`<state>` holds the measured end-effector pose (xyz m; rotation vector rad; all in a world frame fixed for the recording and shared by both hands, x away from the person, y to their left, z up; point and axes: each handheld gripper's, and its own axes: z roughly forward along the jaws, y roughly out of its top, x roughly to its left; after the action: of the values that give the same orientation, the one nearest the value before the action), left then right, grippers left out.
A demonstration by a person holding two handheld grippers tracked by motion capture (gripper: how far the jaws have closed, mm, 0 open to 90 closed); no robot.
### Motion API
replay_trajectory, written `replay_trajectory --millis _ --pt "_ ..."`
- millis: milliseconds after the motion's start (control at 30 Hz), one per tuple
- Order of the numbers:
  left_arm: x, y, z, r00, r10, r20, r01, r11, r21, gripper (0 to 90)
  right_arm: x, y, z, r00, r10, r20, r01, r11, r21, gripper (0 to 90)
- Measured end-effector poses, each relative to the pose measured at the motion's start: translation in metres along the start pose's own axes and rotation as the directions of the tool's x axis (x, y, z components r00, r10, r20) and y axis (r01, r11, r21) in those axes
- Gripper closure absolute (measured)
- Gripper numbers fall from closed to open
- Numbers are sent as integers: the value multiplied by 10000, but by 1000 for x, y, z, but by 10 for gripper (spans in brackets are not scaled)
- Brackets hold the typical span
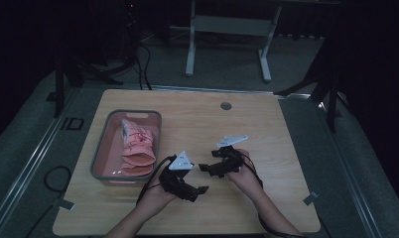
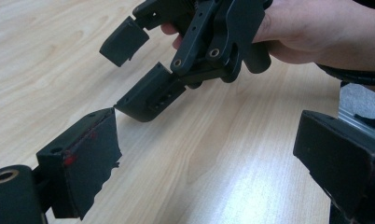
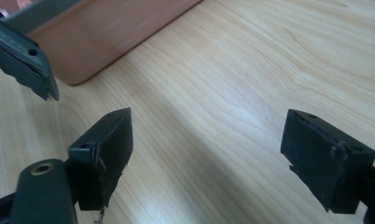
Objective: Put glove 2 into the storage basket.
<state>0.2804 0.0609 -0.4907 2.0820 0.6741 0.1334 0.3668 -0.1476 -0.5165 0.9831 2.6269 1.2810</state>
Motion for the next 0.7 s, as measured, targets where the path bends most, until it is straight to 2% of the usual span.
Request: replay_trajectory --millis 100,233,367,467,700 --pt "-2 -4 4 10000 11 85 -11 10000 -21 71 -2 -6 -1 10000 -29 36 29 10000 -41 168" --pt "-6 -8 11 9998 216 8 -216 9993 294 71 -5 -15 -2 10000 -24 93 24 10000 13 165" --pt "-8 -14 18 9996 242 158 -248 9990 373 71 -6 -22 0 9998 -94 202 92 9999 93 157" --pt "-11 -18 23 9988 431 232 -441 9980 462 71 -7 -29 0 9994 -240 244 239 9997 56 155" --pt "-11 -30 33 9984 340 449 -369 9972 655 71 -8 -44 0 9982 -521 293 513 9983 291 145"
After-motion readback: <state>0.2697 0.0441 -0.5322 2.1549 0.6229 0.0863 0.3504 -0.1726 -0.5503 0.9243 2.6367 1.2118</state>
